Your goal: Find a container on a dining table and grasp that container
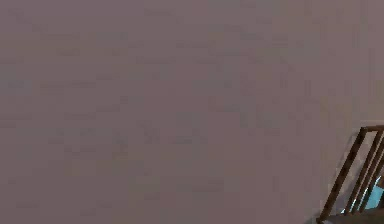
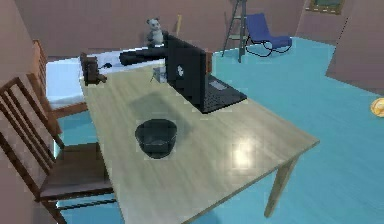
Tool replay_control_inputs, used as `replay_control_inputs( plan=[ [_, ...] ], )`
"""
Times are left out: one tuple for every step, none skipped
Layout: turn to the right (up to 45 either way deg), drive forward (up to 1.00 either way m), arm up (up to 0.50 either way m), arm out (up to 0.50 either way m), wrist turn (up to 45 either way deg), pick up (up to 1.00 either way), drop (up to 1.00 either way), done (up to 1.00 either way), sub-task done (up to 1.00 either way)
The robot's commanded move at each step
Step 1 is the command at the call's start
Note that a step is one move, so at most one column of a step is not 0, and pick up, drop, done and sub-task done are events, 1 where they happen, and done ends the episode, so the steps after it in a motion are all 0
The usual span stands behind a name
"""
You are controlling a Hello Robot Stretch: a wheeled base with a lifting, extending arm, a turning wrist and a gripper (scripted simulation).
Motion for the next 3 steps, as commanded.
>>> replay_control_inputs(
  plan=[
    [0.0, 0.05, 0.0, 0.0, 0.0, 0.0, 0.0, 0.0, 0.0],
    [0.0, 0.0, 0.5, 0.0, 0.0, 0.0, 0.0, 0.0, 0.0],
    [0.0, 0.0, 0.38, 0.0, 0.0, 0.0, 0.0, 0.0, 0.0]
  ],
)
